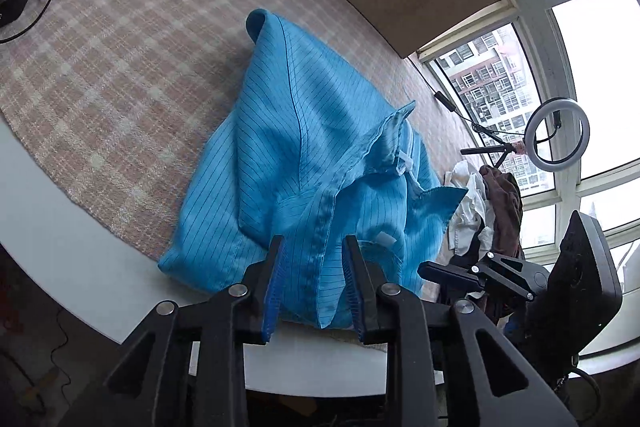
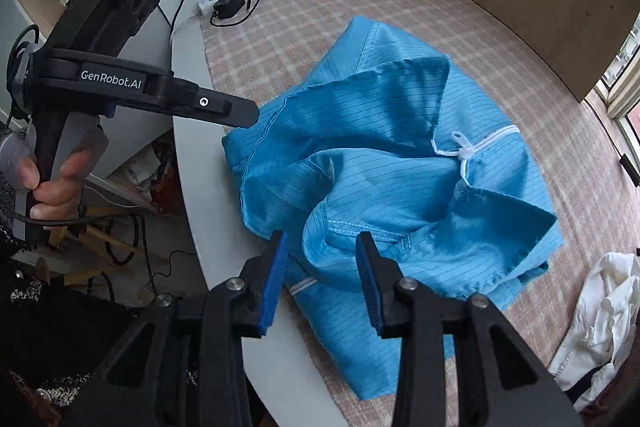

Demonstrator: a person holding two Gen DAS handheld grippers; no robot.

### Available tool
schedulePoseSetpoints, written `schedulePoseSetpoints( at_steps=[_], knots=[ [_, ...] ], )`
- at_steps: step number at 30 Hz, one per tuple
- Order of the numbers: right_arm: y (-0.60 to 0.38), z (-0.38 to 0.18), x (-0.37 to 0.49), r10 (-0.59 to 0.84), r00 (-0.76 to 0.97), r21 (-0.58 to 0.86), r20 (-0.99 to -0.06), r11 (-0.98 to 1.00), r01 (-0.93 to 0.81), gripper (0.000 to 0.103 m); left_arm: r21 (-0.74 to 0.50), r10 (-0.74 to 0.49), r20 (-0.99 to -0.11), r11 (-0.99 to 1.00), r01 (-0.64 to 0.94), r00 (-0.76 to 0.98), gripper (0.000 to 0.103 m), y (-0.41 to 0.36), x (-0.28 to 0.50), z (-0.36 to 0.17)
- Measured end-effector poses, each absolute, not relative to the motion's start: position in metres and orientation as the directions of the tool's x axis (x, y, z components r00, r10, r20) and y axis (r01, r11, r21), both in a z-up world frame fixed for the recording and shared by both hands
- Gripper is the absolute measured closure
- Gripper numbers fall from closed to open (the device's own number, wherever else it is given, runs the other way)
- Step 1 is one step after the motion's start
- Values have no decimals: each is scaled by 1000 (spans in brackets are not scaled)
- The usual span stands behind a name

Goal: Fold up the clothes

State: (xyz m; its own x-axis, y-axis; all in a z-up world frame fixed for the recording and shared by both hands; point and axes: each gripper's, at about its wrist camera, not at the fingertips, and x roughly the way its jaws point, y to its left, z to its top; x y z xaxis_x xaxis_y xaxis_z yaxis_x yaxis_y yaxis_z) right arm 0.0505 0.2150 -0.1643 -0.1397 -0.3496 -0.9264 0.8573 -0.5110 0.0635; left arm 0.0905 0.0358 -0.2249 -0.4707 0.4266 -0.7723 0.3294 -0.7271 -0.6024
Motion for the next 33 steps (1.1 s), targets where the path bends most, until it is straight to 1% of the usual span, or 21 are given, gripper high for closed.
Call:
schedulePoseSetpoints(
  at_steps=[3, 4, 5, 6, 7, 8, 10, 14, 15, 18, 19, 20, 23, 24, 25, 26, 27, 28, 29, 30, 33],
  knots=[
    [205, -179, 51, -328, -93, 69, -940, -448, 891, 68, -553, 386, -814, -745, 373, -435, 78, 45, 82, -237],
    [203, -184, 51, -318, -88, 61, -944, -432, 900, 68, -550, 384, -818, -738, 390, -428, 81, 45, 80, -243],
    [201, -189, 52, -305, -90, 48, -948, -416, 908, 70, -563, 398, -814, -721, 404, -424, 94, 44, 79, -249],
    [201, -192, 52, -293, -93, 35, -951, -404, 914, 83, -575, 410, -809, -705, 416, -422, 100, 44, 78, -254],
    [201, -195, 51, -282, -98, 22, -954, -393, 919, 91, -589, 420, -800, -691, 420, -429, 100, 43, 80, -257],
    [201, -197, 51, -271, -103, 9, -957, -382, 924, 96, -607, 429, -785, -677, 417, -446, 101, 42, 82, -257],
    [205, -198, 49, -270, -101, 8, -957, -372, 928, 98, -664, 458, -739, -620, 419, -493, 102, 35, 89, -255],
    [231, -177, 39, -358, -76, 84, -931, -412, 907, 100, -784, 483, -616, -450, 428, -622, 102, 8, 103, -250],
    [239, -173, 37, -386, -66, 115, -920, -426, 897, 100, -797, 477, -600, -429, 425, -642, 102, 4, 105, -247],
    [252, -177, 38, -440, -22, 201, -898, -453, 869, 101, -796, 429, -593, -440, 415, -682, 102, -4, 108, -242],
    [254, -185, 39, -443, 2, 228, -896, -459, 859, 101, -786, 413, -605, -444, 430, -681, 102, -6, 109, -244],
    [255, -196, 45, -430, 9, 229, -903, -462, 857, 101, -770, 401, -625, -461, 442, -670, 102, -6, 108, -246],
    [250, -203, 55, -377, -33, 155, -926, -458, 875, 100, -696, 391, -702, -554, 457, -595, 101, 7, 101, -248],
    [250, -198, 58, -368, -58, 124, -928, -451, 884, 100, -680, 380, -715, -571, 459, -586, 100, 12, 104, -244],
    [247, -190, 61, -364, -88, 86, -927, -435, 897, 99, -668, 368, -725, -582, 463, -582, 95, 16, 108, -240],
    [244, -181, 64, -361, -119, 45, -925, -414, 909, 94, -663, 356, -728, -585, 468, -585, 84, 19, 113, -235],
    [241, -173, 68, -358, -152, 0, -921, -391, 920, 83, -660, 345, -729, -584, 473, -591, 79, 21, 118, -230],
    [237, -165, 72, -355, -186, -46, -916, -368, 929, 76, -661, 336, -727, -580, 477, -599, 72, 24, 124, -227],
    [232, -160, 75, -358, -207, -80, -911, -338, 938, 63, -664, 334, -725, -572, 481, -603, 71, 27, 129, -225],
    [227, -157, 81, -361, -215, -105, -908, -302, 948, 58, -665, 333, -724, -569, 484, -604, 71, 30, 133, -224],
    [212, -161, 92, -338, -245, -188, -909, -192, 963, 58, -621, 295, -759, -598, 507, -580, 71, 40, 138, -228]
  ],
)
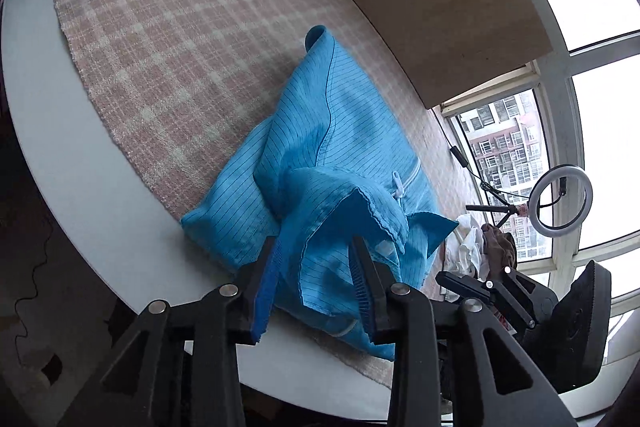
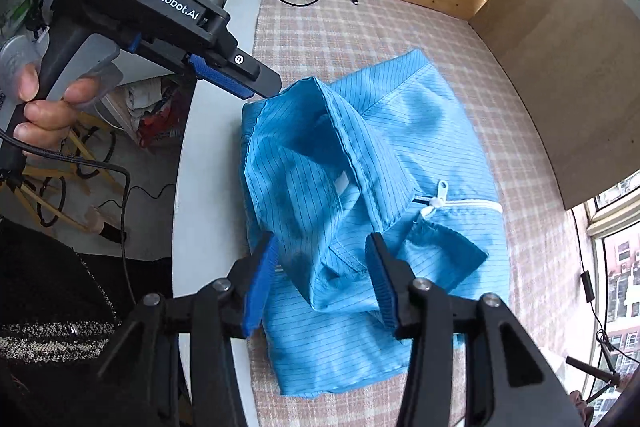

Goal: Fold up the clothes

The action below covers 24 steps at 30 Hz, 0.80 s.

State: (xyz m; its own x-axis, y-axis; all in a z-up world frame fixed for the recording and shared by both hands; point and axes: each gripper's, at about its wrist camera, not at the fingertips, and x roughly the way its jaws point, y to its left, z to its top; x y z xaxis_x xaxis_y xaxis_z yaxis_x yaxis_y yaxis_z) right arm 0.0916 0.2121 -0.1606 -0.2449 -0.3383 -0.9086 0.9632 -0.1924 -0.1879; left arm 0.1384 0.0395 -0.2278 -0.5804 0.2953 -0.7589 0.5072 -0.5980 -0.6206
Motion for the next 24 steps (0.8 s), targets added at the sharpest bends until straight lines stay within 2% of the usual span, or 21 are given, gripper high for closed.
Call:
schedulePoseSetpoints(
  at_steps=[4, 6, 7, 9, 12, 18, 19, 23, 24],
  knots=[
    [196, -186, 87, -270, -241, -223, -932, -95, 970, 58, -592, 307, -789, -612, 525, -532, 71, 50, 126, -253],
    [193, -202, 85, -233, -249, -238, -940, -73, 968, 59, -595, 318, -787, -617, 515, -528, 87, 54, 120, -261],
    [193, -206, 83, -222, -260, -250, -940, -69, 966, 61, -598, 325, -785, -621, 507, -528, 103, 55, 117, -262],
    [197, -212, 76, -210, -230, -217, -950, -80, 973, 91, -629, 353, -759, -612, 479, -547, 101, 54, 115, -261],
    [210, -209, 62, -241, -163, -128, -957, -154, 980, 97, -679, 400, -716, -593, 434, -573, 102, 51, 113, -257],
    [246, -205, 40, -389, -20, 127, -921, -349, 929, 99, -827, 520, -553, -435, 356, -650, 103, 33, 111, -255],
    [250, -211, 38, -402, 8, 173, -915, -374, 911, 99, -836, 539, -544, -418, 356, -643, 103, 32, 110, -259],
    [259, -197, 42, -402, -19, 154, -915, -395, 906, 96, -813, 543, -573, -470, 342, -614, 103, 38, 112, -259],
    [262, -182, 41, -427, -45, 143, -903, -398, 906, 88, -810, 542, -575, -480, 336, -613, 103, 38, 113, -257]
  ],
)
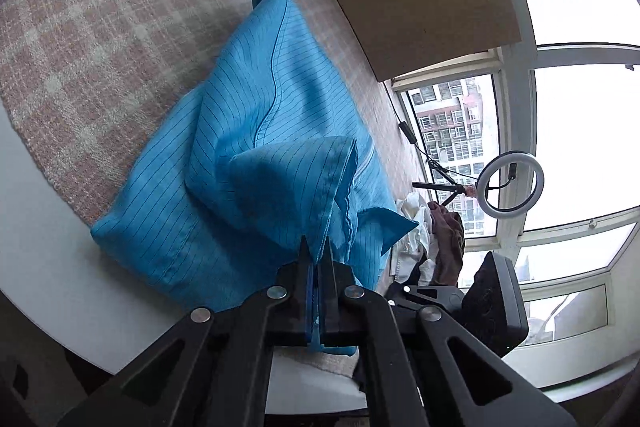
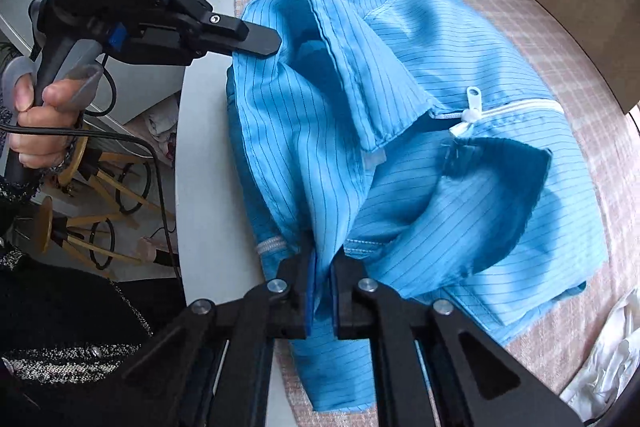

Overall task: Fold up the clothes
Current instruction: 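Grasp the coat front edge with the right gripper while the left gripper grasps beside it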

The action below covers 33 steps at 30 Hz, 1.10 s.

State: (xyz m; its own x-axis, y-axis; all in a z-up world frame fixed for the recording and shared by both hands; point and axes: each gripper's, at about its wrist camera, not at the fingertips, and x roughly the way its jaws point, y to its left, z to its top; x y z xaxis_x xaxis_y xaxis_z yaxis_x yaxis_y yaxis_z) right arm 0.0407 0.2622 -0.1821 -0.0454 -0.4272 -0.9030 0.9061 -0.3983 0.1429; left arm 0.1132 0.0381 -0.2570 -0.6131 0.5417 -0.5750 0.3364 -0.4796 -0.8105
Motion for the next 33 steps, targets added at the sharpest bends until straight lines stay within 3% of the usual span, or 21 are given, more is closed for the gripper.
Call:
schedulePoseSetpoints(
  at_steps=[1, 3, 7, 10, 11, 12, 13, 14, 15, 17, 23, 24, 26, 27, 33],
  knots=[
    [265, -166, 38, -453, -92, 113, -887, -405, 908, 80, -809, 538, -575, -484, 333, -616, 103, 37, 115, -256],
    [262, -144, 33, -475, -190, 17, -859, -397, 918, 38, -809, 536, -575, -482, 336, -618, 103, 34, 117, -256],
    [231, -143, 44, -429, -260, -139, -865, -294, 946, 37, -800, 530, -587, -496, 338, -612, 103, 31, 120, -255],
    [209, -168, 42, -378, -233, -160, -896, -215, 963, 37, -784, 535, -604, -532, 319, -591, 103, 36, 119, -252],
    [203, -176, 42, -364, -229, -173, -903, -181, 968, 37, -776, 537, -611, -548, 310, -582, 103, 38, 117, -251],
    [197, -183, 38, -347, -208, -165, -914, -150, 975, 45, -769, 540, -619, -564, 300, -570, 103, 41, 116, -251],
    [189, -189, 31, -330, -181, -149, -927, -121, 981, 56, -760, 544, -629, -580, 293, -556, 103, 43, 115, -251],
    [182, -195, 21, -306, -122, -90, -944, -116, 989, 87, -749, 542, -642, -595, 291, -542, 103, 45, 114, -253],
    [180, -194, 8, -300, -59, -19, -952, -136, 991, 93, -737, 539, -655, -610, 291, -530, 103, 46, 113, -255],
    [182, -187, -17, -310, 15, 74, -951, -180, 981, 94, -718, 531, -679, -625, 307, -508, 103, 45, 113, -262],
    [182, -167, -35, -309, 0, 56, -951, -171, 984, 94, -641, 484, -752, -695, 327, -448, 101, 51, 110, -263],
    [183, -166, -32, -303, 3, 54, -953, -158, 986, 94, -614, 456, -771, -716, 332, -444, 98, 51, 109, -259],
    [181, -168, -29, -292, 7, 51, -956, -143, 988, 94, -557, 390, -805, -756, 344, -447, 77, 50, 106, -247],
    [180, -169, -28, -292, 13, 56, -956, -137, 989, 94, -526, 354, -819, -779, 343, -452, 72, 50, 105, -240],
    [171, -174, -24, -283, 57, 89, -958, -101, 991, 94, -397, 228, -856, -865, 308, -464, 68, 56, 92, -216]
  ],
)
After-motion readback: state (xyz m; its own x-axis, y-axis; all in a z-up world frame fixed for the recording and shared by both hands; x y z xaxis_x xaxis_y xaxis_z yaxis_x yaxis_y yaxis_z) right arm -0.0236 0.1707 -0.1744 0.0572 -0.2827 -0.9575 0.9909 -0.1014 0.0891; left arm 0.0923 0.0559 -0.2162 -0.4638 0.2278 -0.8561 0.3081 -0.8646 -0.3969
